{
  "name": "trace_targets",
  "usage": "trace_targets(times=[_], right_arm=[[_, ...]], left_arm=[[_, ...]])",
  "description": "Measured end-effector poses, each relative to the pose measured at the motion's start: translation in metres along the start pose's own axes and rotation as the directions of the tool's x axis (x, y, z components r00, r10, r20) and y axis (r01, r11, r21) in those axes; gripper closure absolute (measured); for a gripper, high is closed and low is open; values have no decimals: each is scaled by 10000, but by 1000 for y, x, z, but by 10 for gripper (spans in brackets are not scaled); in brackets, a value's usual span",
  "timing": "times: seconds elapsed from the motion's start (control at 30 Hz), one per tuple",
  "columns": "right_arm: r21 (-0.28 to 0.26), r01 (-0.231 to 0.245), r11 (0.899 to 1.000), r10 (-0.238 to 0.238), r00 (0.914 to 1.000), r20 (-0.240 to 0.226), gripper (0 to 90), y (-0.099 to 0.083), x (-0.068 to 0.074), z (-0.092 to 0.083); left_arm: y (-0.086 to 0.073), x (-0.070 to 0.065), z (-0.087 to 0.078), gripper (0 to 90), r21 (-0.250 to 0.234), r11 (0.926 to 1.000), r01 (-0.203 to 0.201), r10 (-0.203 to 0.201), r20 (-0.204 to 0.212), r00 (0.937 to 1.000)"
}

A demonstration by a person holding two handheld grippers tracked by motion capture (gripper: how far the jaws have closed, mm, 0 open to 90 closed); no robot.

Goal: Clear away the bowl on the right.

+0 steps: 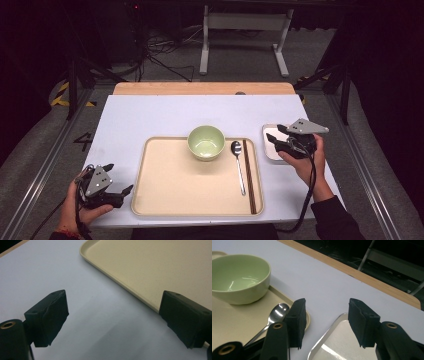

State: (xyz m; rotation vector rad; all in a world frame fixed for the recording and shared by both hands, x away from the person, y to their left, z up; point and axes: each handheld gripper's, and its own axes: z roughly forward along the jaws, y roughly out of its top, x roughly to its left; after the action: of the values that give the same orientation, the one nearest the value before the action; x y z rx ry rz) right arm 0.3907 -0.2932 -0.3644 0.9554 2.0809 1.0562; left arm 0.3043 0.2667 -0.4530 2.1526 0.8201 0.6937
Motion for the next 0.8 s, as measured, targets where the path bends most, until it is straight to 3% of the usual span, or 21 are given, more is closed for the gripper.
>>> trace_targets(times=[0.27, 0.53, 0.8], right_arm=[[414, -200, 9989, 184, 9991, 383, 470, -10, -10, -4], [1092, -169, 9939, 23, 9912, 1322, 383, -23, -25, -4], [1664, -934, 9816, 641, 9828, 1732, 332, -45, -49, -5]], left_arm=[[-1, 0, -2, 96, -20, 10000, 9, -9, 45, 10000], [-2, 0, -3, 95, 5, 10000, 40, -40, 3, 10000], [-2, -1, 0, 96, 117, 9999, 75, -75, 72, 9999]])
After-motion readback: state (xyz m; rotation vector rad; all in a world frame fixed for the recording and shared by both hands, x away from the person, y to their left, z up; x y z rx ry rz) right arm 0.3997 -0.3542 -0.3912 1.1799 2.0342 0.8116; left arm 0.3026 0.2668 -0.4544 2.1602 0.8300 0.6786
